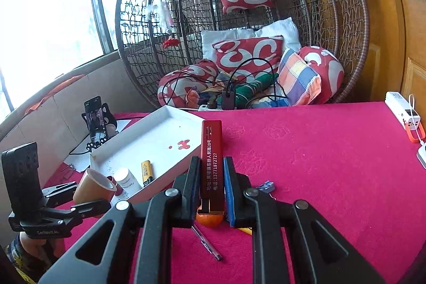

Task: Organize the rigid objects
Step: 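Carry tape roll and red lighter into the white tray and open both grippers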

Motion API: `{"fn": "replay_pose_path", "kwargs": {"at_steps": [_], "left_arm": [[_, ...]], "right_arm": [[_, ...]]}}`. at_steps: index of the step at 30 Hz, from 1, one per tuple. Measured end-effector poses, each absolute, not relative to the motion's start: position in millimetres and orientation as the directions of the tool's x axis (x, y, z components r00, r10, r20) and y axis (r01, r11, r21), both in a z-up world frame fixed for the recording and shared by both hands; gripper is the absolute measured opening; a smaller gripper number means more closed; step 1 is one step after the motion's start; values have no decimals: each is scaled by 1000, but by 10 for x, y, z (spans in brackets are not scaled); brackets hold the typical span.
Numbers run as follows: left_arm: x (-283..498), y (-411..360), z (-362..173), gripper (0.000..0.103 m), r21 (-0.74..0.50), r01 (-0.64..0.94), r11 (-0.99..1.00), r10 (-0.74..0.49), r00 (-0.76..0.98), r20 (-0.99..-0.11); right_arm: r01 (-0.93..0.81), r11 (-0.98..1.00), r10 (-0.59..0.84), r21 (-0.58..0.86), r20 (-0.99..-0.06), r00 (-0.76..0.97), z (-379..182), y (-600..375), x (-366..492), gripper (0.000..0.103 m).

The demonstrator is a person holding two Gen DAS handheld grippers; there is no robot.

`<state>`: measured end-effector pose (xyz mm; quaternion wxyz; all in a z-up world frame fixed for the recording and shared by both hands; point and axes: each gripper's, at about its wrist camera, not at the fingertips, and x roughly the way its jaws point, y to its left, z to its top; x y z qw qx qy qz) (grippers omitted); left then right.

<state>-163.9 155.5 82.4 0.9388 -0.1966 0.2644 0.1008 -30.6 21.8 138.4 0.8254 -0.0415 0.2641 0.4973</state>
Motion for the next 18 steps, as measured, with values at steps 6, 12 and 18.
{"fn": "replay_pose_path", "kwargs": {"at_steps": [6,12,18], "left_arm": [[-1750,1683,833,52,-334,-327,884,115,845,-523],[-1834,1831,862,52,-343,-360,868,149,846,-512],[-1859,2125,880,52,-369,-405,837,180,839,-513]], "right_arm": [[-873,450,820,186,-473,322,1421,389,-446,15],[-903,390,838,181,-475,267,1452,638,-558,15],[-924,325,853,200,-485,195,1468,941,-619,15]]}}
